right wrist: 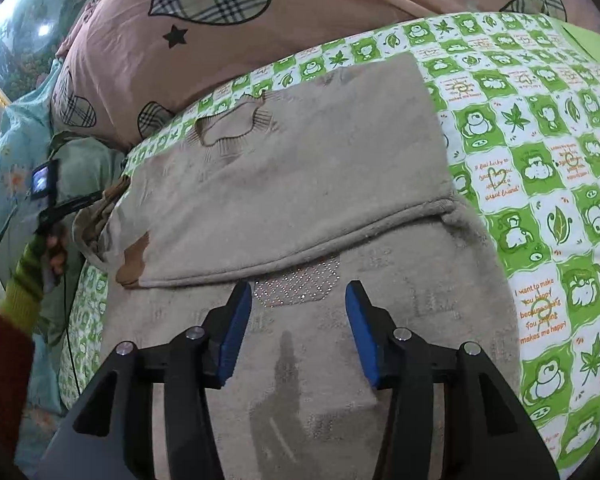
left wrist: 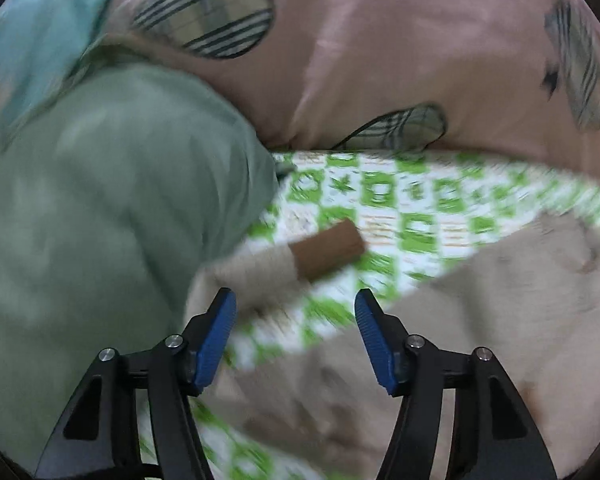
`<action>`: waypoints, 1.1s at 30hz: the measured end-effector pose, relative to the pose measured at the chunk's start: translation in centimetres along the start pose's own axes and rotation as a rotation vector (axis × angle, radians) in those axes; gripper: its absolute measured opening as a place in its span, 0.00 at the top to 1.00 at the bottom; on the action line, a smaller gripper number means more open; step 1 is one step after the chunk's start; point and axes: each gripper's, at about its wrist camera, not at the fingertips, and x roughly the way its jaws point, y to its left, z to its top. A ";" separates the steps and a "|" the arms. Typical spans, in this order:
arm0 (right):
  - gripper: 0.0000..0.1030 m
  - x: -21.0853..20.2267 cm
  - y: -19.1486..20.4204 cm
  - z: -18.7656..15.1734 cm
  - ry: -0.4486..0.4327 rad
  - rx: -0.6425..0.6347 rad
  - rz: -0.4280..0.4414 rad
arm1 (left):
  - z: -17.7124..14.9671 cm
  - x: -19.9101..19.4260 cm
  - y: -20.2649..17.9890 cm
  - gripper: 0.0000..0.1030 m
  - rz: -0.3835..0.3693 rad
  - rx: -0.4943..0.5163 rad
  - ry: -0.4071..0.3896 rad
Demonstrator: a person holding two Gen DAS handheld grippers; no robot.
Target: Fold small clothes
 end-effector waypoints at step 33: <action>0.51 -4.3 -1.4 -1.7 -0.087 0.090 0.055 | -4.4 -10.6 -14.5 0.92 -0.626 -0.153 -0.100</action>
